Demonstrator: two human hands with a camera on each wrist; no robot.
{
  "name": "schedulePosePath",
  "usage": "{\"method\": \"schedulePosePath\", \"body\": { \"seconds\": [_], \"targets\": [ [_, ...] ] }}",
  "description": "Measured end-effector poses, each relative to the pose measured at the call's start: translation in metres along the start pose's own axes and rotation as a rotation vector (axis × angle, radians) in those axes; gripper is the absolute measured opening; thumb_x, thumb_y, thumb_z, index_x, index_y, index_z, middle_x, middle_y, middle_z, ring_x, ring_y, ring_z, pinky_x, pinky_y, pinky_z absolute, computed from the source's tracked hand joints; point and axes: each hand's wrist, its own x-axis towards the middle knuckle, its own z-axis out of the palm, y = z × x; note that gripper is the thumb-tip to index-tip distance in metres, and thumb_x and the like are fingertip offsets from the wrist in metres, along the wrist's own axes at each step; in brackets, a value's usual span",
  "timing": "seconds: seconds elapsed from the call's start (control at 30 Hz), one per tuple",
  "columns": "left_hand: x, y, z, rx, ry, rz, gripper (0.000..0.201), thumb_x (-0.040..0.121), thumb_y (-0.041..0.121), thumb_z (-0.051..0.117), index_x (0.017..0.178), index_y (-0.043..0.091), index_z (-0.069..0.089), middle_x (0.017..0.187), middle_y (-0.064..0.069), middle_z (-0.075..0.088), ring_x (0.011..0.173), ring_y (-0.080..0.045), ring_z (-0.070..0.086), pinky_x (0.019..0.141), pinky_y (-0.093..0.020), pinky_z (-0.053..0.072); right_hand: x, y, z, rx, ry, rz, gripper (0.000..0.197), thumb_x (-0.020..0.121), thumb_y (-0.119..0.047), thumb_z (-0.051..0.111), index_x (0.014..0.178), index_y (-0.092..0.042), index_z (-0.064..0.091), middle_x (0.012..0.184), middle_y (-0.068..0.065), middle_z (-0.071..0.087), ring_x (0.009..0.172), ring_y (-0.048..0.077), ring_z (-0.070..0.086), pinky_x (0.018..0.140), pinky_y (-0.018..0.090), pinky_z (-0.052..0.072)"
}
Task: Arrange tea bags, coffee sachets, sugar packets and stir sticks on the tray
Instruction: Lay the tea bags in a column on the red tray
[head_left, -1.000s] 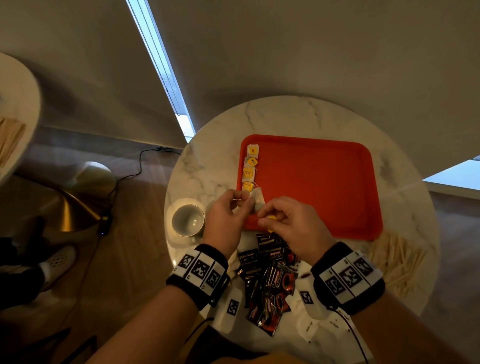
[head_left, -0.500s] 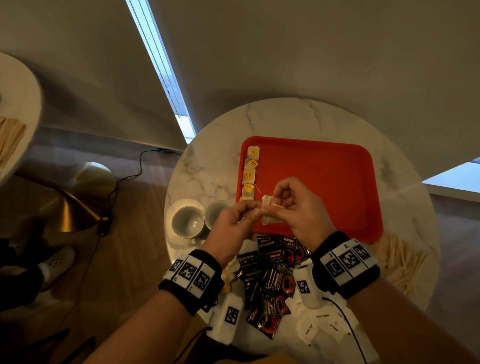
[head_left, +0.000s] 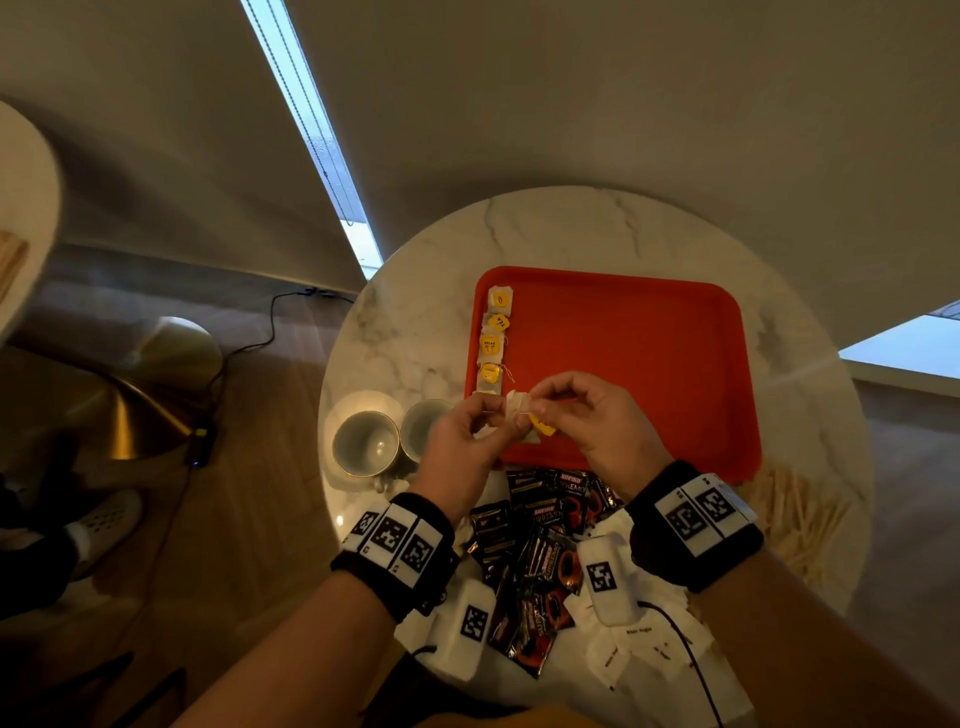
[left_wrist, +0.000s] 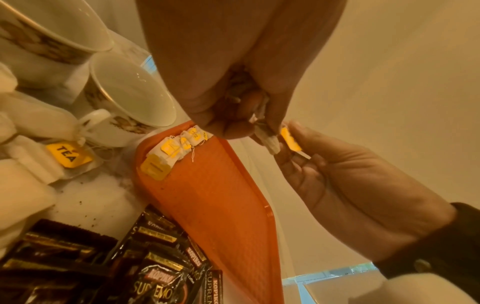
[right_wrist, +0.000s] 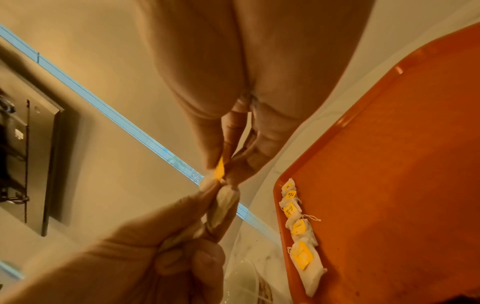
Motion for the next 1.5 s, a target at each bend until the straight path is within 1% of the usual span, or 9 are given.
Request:
{"method": "schedulePosePath", "body": {
  "seconds": [0.1, 0.23, 0.37, 0.47, 0.57, 0.83, 1.03, 1.3, 1.5],
  "targets": [
    [0.003, -0.002, -0.001, -0.004, -0.026, -0.016, 0.022, 0.093, 0.034, 0.070, 0.108, 0.017, 0.071, 0.106, -0.011, 0.072, 0.099, -0.038, 0.069, 0.082, -0.054, 0.057, 0.003, 0.005, -0.001, 0.012, 0.025, 0.022, 0.019, 0.089, -0.013, 0.073, 0.107, -0.015, 0.067, 0.101, -0.001, 0.071, 0.088, 0.008, 0.072, 0.074, 0.019, 0.055],
    [0.003, 0.002, 0.001, -0.014, -0.065, -0.045, 0.025, 0.091, 0.036, 0.073, 0.106, 0.016, 0.073, 0.107, -0.014, 0.073, 0.105, -0.041, 0.068, 0.095, -0.065, 0.051, 0.006, 0.007, 0.000, 0.050, 0.076, -0.009, 0.028, 0.086, -0.006, 0.075, 0.111, -0.014, 0.064, 0.097, 0.008, 0.068, 0.081, 0.011, 0.070, 0.072, 0.019, 0.056],
    [0.005, 0.001, 0.000, 0.015, -0.080, -0.089, 0.020, 0.090, 0.029, 0.076, 0.104, 0.015, 0.072, 0.105, -0.010, 0.073, 0.100, -0.036, 0.069, 0.091, -0.056, 0.055, 0.009, 0.016, 0.001, 0.068, 0.109, -0.001, 0.032, 0.083, -0.005, 0.078, 0.111, -0.013, 0.064, 0.090, 0.005, 0.071, 0.082, 0.014, 0.069, 0.073, 0.020, 0.055],
    [0.007, 0.000, 0.000, 0.075, -0.081, -0.085, 0.017, 0.092, 0.024, 0.074, 0.104, 0.013, 0.070, 0.096, 0.002, 0.073, 0.084, -0.013, 0.069, 0.071, -0.030, 0.055, 0.010, 0.021, -0.001, 0.059, 0.104, 0.017, 0.035, 0.083, -0.012, 0.079, 0.115, -0.016, 0.065, 0.093, 0.000, 0.073, 0.087, 0.014, 0.071, 0.078, 0.023, 0.057],
    [0.007, -0.001, 0.000, 0.073, -0.049, -0.075, 0.016, 0.095, 0.022, 0.070, 0.106, 0.011, 0.069, 0.095, 0.001, 0.073, 0.077, -0.006, 0.068, 0.062, -0.020, 0.051, 0.008, 0.023, -0.004, -0.081, 0.022, 0.074, 0.031, 0.091, -0.026, 0.071, 0.121, -0.020, 0.067, 0.108, -0.007, 0.072, 0.100, 0.005, 0.068, 0.086, 0.021, 0.054],
    [0.000, -0.006, -0.002, 0.123, 0.131, -0.091, 0.014, 0.099, 0.031, 0.063, 0.107, 0.020, 0.066, 0.103, 0.004, 0.070, 0.080, -0.008, 0.064, 0.064, -0.020, 0.053, 0.024, 0.043, 0.001, -0.001, 0.046, 0.202, 0.009, 0.095, -0.009, 0.065, 0.103, -0.010, 0.069, 0.091, 0.006, 0.073, 0.079, 0.018, 0.073, 0.076, 0.030, 0.061],
    [-0.010, -0.018, -0.016, 0.160, 0.140, -0.124, 0.011, 0.100, 0.020, 0.061, 0.108, 0.021, 0.068, 0.097, 0.001, 0.072, 0.074, -0.007, 0.064, 0.067, -0.025, 0.056, 0.062, 0.083, 0.041, -0.130, -0.025, 0.333, 0.010, 0.093, -0.009, 0.069, 0.091, -0.019, 0.067, 0.083, 0.001, 0.070, 0.076, 0.017, 0.069, 0.071, 0.031, 0.058],
    [-0.016, -0.019, -0.016, 0.145, 0.099, -0.141, 0.013, 0.102, 0.016, 0.057, 0.106, 0.019, 0.069, 0.092, 0.002, 0.075, 0.065, 0.000, 0.062, 0.061, -0.015, 0.051, 0.084, 0.086, 0.060, -0.493, 0.101, 0.322, 0.021, 0.087, -0.032, 0.076, 0.102, -0.023, 0.064, 0.090, -0.006, 0.066, 0.083, 0.013, 0.064, 0.075, 0.032, 0.054],
    [-0.016, -0.019, -0.015, 0.121, 0.088, -0.154, 0.014, 0.103, 0.015, 0.055, 0.107, 0.016, 0.069, 0.092, 0.002, 0.074, 0.066, 0.001, 0.062, 0.061, -0.015, 0.051, 0.080, 0.086, 0.047, -0.567, 0.040, 0.252, 0.009, 0.091, -0.025, 0.069, 0.085, -0.029, 0.064, 0.080, -0.009, 0.066, 0.078, 0.011, 0.064, 0.066, 0.025, 0.048]
  ]
}}
